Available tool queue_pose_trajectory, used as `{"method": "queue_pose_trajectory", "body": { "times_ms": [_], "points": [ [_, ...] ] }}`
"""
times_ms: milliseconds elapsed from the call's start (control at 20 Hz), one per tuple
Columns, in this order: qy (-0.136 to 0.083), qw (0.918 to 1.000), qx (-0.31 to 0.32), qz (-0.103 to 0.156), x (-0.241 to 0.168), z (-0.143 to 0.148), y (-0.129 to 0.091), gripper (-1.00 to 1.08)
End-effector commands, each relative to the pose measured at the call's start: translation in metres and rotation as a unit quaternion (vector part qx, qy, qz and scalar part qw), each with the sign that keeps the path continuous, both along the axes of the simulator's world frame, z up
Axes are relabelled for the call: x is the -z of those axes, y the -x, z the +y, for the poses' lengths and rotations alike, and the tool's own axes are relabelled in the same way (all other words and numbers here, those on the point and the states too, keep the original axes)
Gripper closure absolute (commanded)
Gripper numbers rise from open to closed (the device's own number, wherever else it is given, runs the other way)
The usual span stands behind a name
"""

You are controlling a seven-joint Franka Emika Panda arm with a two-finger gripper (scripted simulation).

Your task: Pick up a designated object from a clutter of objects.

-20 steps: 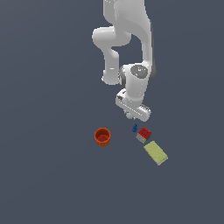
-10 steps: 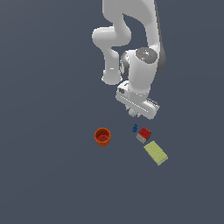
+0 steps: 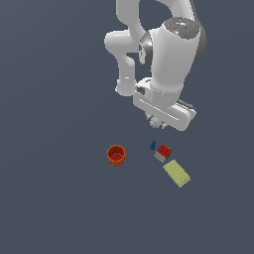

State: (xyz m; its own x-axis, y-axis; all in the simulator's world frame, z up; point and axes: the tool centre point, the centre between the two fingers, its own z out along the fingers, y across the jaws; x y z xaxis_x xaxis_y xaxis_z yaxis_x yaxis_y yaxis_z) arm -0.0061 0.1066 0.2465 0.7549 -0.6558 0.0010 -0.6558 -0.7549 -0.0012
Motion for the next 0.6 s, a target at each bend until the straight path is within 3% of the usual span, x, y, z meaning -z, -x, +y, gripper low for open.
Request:
{"method": "queue_pose_trajectory", "body": {
  "times_ms": [0,550],
  "points": [
    [0.000,1.0000,0.000,0.000,-0.022,0.000,-0.011,1.08],
    [0.000,1.0000,0.000,0.001,-0.100,0.002,-0.055,1.08]
  ]
}}
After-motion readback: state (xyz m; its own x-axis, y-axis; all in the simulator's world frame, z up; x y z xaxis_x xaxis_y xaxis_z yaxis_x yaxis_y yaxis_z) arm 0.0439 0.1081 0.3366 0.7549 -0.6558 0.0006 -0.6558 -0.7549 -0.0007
